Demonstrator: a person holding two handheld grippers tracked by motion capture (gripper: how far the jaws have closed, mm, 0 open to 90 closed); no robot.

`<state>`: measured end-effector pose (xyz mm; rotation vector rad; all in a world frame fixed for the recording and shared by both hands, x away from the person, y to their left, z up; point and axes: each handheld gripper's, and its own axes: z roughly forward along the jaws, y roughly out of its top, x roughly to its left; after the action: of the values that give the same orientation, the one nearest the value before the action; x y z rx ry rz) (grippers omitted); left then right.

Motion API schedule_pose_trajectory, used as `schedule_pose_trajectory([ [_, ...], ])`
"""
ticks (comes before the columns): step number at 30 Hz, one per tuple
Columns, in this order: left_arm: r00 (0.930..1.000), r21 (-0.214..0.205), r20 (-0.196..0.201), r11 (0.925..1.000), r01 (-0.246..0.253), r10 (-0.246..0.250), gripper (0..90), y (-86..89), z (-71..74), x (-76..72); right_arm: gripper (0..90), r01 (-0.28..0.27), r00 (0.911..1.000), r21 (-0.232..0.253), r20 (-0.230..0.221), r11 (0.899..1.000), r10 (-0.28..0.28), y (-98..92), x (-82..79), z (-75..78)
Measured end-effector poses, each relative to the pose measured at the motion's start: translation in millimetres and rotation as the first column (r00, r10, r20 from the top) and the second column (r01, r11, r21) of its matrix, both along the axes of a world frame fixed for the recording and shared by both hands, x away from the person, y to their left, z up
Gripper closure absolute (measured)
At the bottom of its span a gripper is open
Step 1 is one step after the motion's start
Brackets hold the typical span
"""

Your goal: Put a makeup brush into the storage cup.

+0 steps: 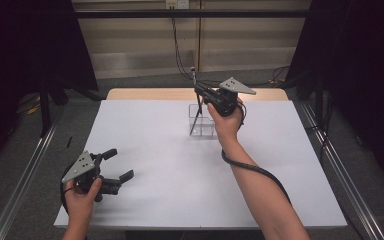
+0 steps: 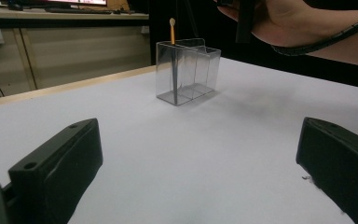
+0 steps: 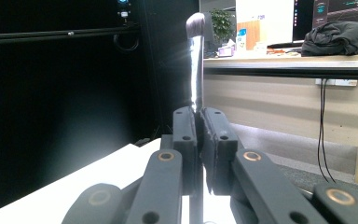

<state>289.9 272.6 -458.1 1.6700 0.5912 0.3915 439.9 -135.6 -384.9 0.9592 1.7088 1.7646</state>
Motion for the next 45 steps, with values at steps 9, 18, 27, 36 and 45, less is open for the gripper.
schedule_pose_trajectory([
  [9,1.0,0.001,0.001,1.0,-0.002,0.002,0.2,0.4,0.2,-0.3,84.7,0.006,1.0,-0.009,-0.002,1.0,-0.006,-0.1,2.3,0.1],
  [18,1.0,-0.002,0.003,1.0,-0.004,0.004,0.3,0.4,0.0,-0.3,84.7,0.005,1.0,-0.015,-0.001,1.0,-0.005,0.8,4.3,-1.2],
  [27,1.0,0.002,0.004,1.0,-0.003,0.003,0.3,0.2,-0.3,-0.4,84.7,0.005,1.0,-0.009,-0.008,1.0,-0.005,2.9,5.5,-1.4],
  [36,1.0,0.003,0.005,1.0,-0.004,0.004,0.3,0.6,0.2,-1.1,84.7,0.012,0.9998,-0.019,-0.013,1.0,-0.013,1.6,7.9,-3.8],
  [45,1.0,0.006,0.006,1.0,-0.004,0.004,0.2,0.7,0.0,-1.0,84.7,0.005,0.9998,-0.024,-0.021,1.0,-0.005,4.7,9.6,-7.9],
])
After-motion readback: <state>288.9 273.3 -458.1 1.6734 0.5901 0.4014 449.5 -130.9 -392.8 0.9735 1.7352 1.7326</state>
